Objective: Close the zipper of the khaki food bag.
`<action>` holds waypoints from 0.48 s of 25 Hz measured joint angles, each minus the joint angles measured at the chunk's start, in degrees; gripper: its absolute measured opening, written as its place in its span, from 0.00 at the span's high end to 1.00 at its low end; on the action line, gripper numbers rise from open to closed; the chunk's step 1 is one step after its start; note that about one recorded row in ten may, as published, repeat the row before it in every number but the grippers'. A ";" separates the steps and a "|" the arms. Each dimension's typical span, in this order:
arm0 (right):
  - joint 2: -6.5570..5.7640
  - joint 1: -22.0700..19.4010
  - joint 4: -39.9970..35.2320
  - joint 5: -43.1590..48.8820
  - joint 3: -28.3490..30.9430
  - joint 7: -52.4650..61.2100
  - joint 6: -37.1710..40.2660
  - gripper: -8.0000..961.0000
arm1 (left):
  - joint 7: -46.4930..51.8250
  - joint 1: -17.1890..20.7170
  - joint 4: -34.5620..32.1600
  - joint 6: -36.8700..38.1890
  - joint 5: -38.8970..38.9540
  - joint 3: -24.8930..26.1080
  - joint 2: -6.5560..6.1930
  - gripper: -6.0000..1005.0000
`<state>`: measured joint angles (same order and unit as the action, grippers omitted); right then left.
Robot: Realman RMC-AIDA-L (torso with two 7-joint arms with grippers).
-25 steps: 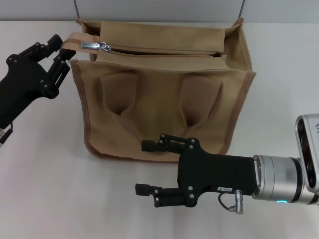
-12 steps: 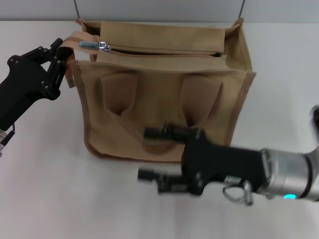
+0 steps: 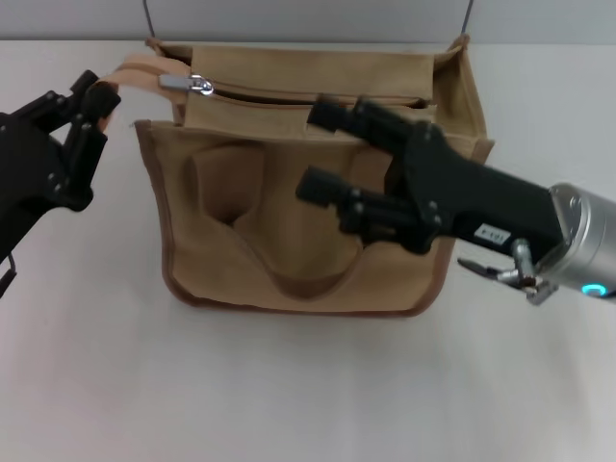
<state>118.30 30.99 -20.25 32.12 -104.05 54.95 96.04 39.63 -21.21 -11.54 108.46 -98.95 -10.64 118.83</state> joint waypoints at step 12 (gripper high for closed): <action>-0.53 0.78 -0.42 -0.30 4.95 16.47 -4.10 0.16 | -3.30 0.91 2.48 1.14 0.51 0.01 0.00 0.90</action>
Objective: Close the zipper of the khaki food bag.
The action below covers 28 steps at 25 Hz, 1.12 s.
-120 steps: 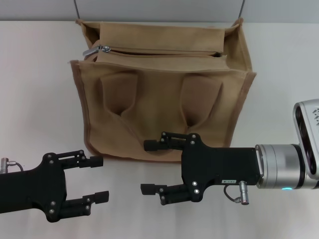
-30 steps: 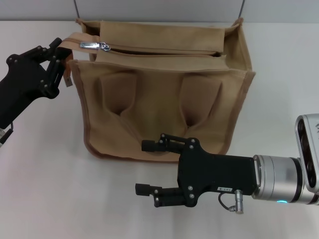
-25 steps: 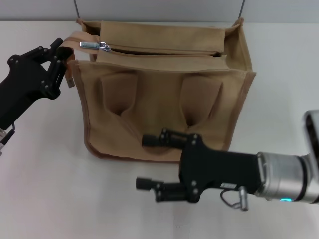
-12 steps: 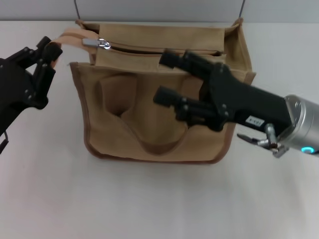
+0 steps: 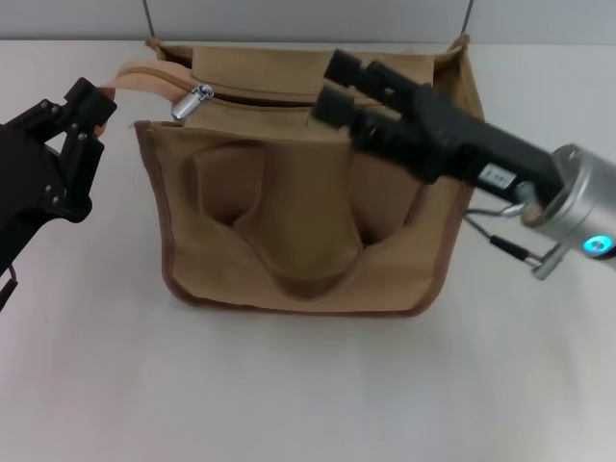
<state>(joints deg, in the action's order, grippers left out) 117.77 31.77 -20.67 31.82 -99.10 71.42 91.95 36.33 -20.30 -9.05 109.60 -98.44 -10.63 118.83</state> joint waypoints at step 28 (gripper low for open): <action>1.38 11.54 3.70 4.95 6.20 72.20 -8.46 0.16 | -0.03 -1.81 -0.14 0.40 0.09 0.70 0.00 0.90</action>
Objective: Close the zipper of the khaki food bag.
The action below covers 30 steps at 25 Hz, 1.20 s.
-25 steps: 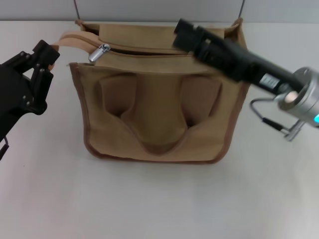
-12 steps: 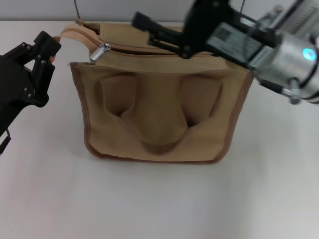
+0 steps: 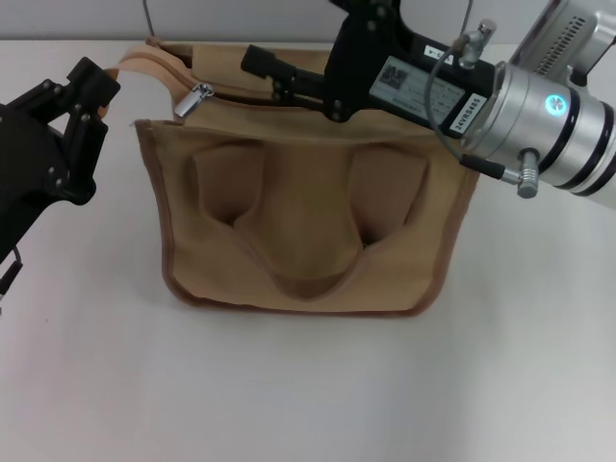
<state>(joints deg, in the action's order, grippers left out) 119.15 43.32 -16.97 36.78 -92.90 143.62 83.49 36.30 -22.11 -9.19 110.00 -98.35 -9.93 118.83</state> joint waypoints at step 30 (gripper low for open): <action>0.38 3.24 0.24 5.56 -2.98 3.82 -6.39 0.16 | 0.56 -1.27 0.30 2.41 0.09 -0.38 0.06 0.90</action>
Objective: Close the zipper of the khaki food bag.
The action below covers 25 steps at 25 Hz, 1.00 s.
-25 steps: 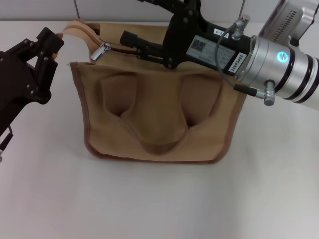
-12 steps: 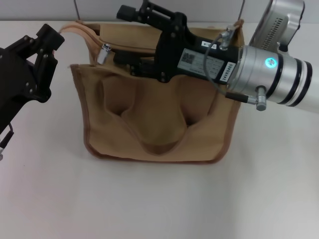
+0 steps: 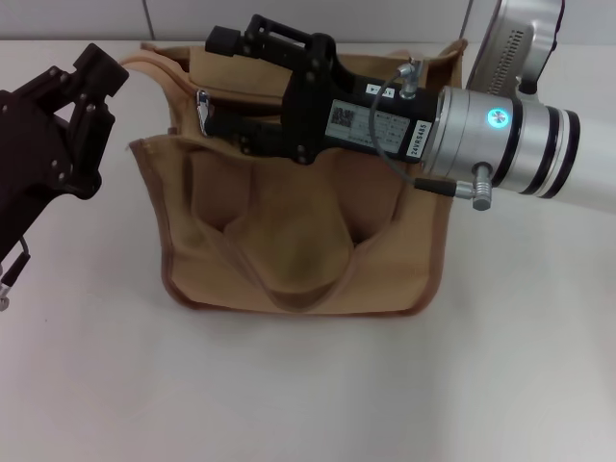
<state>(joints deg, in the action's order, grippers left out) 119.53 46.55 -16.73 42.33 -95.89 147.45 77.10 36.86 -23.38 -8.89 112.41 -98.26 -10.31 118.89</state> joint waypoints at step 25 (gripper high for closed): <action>-2.97 -2.12 -1.46 0.05 2.54 -7.09 3.33 0.16 | -0.08 -0.04 0.07 0.10 0.00 0.38 0.03 0.90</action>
<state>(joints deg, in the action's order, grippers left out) 116.56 44.43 -18.19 42.38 -93.35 140.36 80.43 36.78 -23.42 -8.82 112.50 -98.26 -9.93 118.91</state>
